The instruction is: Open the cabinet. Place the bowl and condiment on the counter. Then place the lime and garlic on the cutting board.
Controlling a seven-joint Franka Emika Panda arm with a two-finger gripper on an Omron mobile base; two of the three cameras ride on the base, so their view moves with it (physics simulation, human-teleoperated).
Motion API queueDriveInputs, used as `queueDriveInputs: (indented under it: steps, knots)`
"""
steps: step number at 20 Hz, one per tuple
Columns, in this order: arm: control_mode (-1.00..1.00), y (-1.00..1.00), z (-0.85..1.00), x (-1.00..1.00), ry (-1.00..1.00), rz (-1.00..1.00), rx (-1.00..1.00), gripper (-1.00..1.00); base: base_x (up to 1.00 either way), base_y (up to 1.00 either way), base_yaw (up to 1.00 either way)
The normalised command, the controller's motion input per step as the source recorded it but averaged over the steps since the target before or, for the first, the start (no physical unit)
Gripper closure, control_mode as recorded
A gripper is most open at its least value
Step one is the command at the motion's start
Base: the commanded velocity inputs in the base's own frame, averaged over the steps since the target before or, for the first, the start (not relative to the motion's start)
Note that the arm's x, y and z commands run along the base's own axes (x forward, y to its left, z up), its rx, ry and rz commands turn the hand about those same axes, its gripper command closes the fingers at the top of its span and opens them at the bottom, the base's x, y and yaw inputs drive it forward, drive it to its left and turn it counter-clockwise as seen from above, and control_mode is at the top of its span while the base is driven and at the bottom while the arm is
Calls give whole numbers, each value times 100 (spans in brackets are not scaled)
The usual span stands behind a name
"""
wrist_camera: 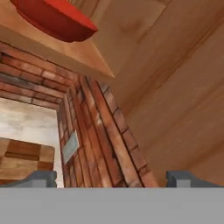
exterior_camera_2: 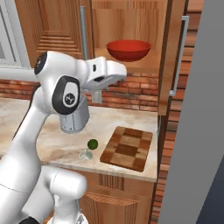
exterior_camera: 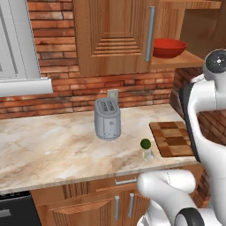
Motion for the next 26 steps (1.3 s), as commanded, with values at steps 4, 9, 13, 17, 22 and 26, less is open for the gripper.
queueDriveInputs:
  steps: [4, 9, 13, 17, 22, 26]
  knots:
    - [-100, 18, 19, -35, 0, 0, 40, -100, 0, 0, 0]
    - [-100, 34, 2, -22, -8, 1, 38, -100, 0, 0, 0]
    - [-100, 40, 0, -3, -27, 1, 27, -100, 0, 0, 0]
    - [-100, 38, 1, 0, -53, 2, 16, -100, 0, 0, 0]
    - [-100, 34, 0, 0, -62, 1, 10, -100, 0, 0, 0]
    - [-100, 23, 9, 0, -36, 0, 9, -100, 0, 0, 0]
